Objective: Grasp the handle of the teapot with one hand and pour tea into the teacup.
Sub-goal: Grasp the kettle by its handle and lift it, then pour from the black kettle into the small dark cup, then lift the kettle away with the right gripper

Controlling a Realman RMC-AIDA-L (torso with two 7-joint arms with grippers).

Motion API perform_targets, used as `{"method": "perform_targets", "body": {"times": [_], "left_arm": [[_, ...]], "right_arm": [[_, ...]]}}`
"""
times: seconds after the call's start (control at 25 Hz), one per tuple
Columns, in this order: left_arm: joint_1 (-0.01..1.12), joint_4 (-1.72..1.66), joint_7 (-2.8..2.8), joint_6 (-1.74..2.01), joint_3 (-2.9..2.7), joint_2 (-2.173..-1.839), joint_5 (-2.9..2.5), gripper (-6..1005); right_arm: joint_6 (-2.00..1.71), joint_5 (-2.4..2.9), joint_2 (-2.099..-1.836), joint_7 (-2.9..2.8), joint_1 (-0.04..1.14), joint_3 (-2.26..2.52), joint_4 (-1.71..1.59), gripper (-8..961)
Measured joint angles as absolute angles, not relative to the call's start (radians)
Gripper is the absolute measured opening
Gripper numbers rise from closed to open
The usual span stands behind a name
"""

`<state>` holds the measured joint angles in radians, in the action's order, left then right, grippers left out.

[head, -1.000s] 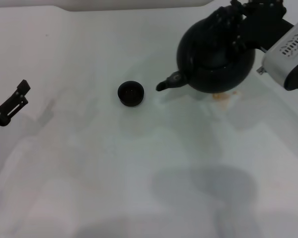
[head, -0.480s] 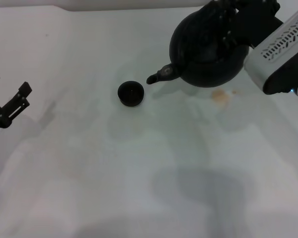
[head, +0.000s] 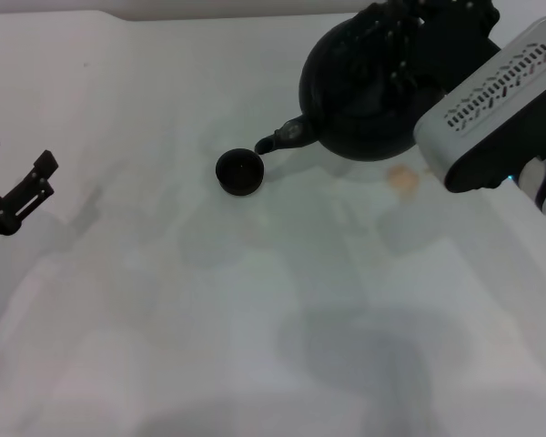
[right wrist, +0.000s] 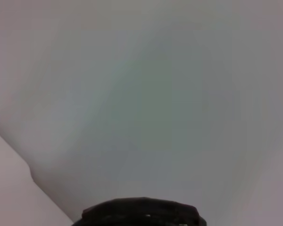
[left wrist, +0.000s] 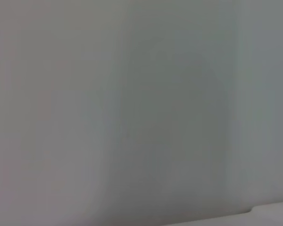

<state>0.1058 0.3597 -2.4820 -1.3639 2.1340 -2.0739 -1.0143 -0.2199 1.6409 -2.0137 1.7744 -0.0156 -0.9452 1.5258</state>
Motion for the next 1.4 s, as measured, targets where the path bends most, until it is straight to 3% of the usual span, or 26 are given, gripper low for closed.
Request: {"method": "perform_targets", "body": {"times": [0.88,1.4], "left_arm": [[0.104,0.368,-2.482,-1.418,2.131,-2.069,-1.063,859],[0.096,0.368,-2.482,-1.418,2.135,-2.068,-1.069,858]], "right_arm": [[-0.373,1.605,-2.017,1.784,0.039,-0.872,1.446,108],[-0.537,1.418,-2.018,1.835,0.150,-0.801,1.381,107]]}}
